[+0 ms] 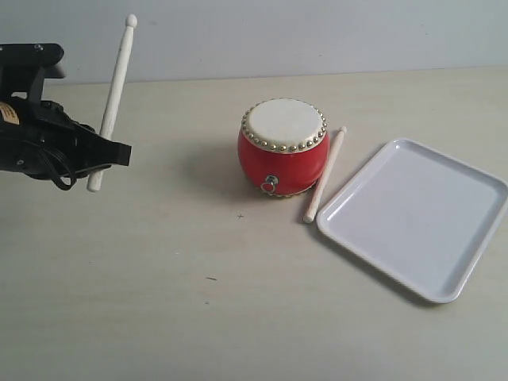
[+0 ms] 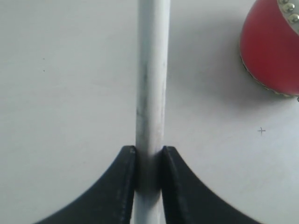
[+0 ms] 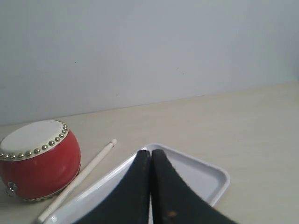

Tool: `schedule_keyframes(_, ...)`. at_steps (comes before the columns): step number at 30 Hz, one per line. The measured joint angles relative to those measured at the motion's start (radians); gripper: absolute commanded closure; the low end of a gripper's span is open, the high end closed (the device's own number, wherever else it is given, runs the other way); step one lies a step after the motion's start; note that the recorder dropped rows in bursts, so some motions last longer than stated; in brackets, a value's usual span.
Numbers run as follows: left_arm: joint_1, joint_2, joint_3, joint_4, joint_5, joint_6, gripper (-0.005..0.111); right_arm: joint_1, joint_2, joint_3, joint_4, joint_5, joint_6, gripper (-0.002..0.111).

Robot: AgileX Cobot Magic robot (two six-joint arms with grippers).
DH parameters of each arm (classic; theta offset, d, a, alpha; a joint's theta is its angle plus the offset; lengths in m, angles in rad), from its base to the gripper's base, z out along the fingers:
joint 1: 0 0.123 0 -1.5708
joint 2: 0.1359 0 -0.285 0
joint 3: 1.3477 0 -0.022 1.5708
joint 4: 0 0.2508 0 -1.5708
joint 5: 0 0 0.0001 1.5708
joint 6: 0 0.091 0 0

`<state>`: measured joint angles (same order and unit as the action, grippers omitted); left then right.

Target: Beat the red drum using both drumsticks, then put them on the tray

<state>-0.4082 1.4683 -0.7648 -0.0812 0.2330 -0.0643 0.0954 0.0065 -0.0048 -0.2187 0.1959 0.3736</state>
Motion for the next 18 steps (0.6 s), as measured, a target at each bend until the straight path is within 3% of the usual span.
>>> schedule_keyframes(14,0.000,0.000,0.000,0.000,-0.024,0.004,0.107,0.000,0.000,0.000,-0.064,-0.003,-0.004,0.108)
schedule_keyframes(18,0.000,0.000,0.000,0.000,-0.024,0.008,0.107,0.000,0.000,0.000,0.145,-0.273,0.187,0.108)
